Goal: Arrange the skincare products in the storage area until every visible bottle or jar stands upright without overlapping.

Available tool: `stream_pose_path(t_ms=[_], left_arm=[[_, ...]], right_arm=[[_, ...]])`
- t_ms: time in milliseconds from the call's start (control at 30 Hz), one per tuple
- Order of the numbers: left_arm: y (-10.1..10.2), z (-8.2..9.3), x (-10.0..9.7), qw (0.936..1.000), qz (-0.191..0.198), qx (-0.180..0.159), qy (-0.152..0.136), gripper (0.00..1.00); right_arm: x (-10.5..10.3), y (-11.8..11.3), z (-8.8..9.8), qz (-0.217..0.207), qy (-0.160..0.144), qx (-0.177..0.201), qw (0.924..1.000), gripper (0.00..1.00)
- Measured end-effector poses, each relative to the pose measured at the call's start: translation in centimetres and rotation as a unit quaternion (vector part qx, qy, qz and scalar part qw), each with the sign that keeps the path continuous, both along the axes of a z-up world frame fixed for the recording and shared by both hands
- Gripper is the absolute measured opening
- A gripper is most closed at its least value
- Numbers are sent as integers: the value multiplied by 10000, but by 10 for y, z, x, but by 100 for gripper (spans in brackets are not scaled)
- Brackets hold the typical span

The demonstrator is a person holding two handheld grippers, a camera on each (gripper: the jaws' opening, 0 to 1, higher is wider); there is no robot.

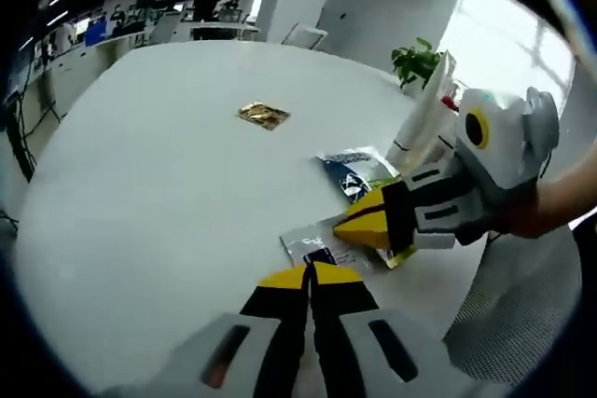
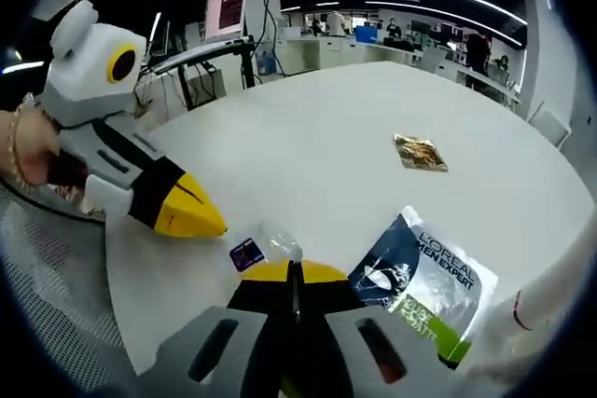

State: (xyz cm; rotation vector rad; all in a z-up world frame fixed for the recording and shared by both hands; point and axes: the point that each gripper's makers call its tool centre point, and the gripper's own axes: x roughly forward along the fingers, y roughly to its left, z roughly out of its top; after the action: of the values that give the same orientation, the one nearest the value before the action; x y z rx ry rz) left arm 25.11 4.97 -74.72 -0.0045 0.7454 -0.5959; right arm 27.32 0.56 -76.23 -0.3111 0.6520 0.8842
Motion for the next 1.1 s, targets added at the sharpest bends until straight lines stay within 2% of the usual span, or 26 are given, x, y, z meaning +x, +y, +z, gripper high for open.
stream_pose_path(t_ms=[100, 167, 233, 300, 400, 467, 533, 700, 833, 1100], left_arm=[[-8, 1, 3, 9977, -416, 380, -373, 4], [-17, 2, 5, 9928, -759, 639, -665, 7], [-19, 0, 5, 9911, -886, 748, -653, 7], [-25, -1, 5, 9866, -1125, 954, -702, 10], [-22, -10, 8, 9833, -1235, 1141, -697, 16], [-23, -13, 8, 9822, -1288, 1189, -673, 14], [-19, -17, 8, 9787, -1352, 1412, -635, 12], [-21, -16, 7, 9808, -1257, 1360, -605, 12], [-21, -17, 7, 9812, -1223, 1366, -609, 12], [-21, -18, 10, 9803, -1231, 1422, -611, 12]], right_arm=[[2, 1, 0, 145, -132, -111, 9997, 1], [3, 4, -2, 308, -236, -188, 9991, 1], [3, 4, -4, 355, -251, -208, 9988, 1], [3, 3, -3, 373, -248, -208, 9988, 1], [3, 4, -3, 445, -277, -244, 9983, 1], [3, 4, -3, 478, -293, -266, 9981, 1], [4, 4, -4, 511, -326, -301, 9977, 2], [6, 3, -4, 504, -357, -335, 9975, 5], [8, -3, 0, 383, -285, -378, 9981, 12], [-5, -10, 13, 435, -309, -336, 9980, 17]])
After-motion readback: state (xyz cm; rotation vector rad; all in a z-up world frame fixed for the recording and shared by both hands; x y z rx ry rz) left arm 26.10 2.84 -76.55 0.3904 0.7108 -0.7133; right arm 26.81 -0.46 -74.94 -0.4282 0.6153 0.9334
